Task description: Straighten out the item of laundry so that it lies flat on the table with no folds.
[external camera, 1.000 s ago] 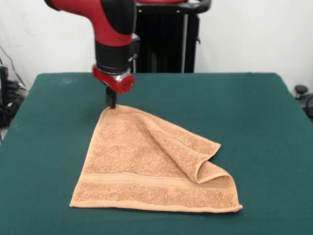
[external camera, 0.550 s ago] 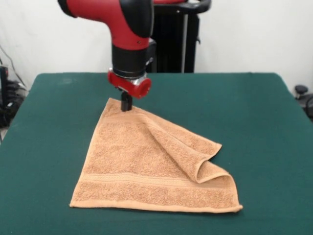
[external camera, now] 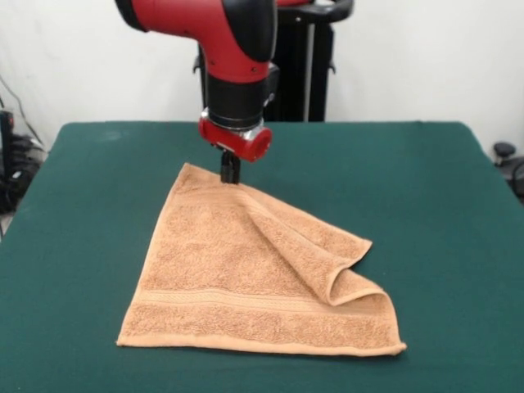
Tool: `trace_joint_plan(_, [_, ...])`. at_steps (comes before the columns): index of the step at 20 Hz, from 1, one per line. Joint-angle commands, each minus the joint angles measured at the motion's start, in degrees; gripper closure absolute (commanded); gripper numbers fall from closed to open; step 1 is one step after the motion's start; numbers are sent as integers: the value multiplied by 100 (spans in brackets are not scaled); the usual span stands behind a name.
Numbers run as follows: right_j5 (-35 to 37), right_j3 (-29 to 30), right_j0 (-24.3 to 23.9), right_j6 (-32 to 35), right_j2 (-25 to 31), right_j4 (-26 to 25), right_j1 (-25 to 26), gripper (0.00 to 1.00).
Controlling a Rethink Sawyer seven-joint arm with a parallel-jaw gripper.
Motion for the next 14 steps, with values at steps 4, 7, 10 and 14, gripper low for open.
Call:
trace_joint_plan(4, [-148, 607, -154, 522, 703, -25, 101, 100])
trace_joint_plan(7, [-276, 559, -49, 614, 643, 4, 216, 100])
trace_joint_plan(10, [-579, 344, 89, 701, 561, 9, 617, 100])
trace_joint_plan(14, [-1069, 17, -19, 586, 562, -166, 1317, 100])
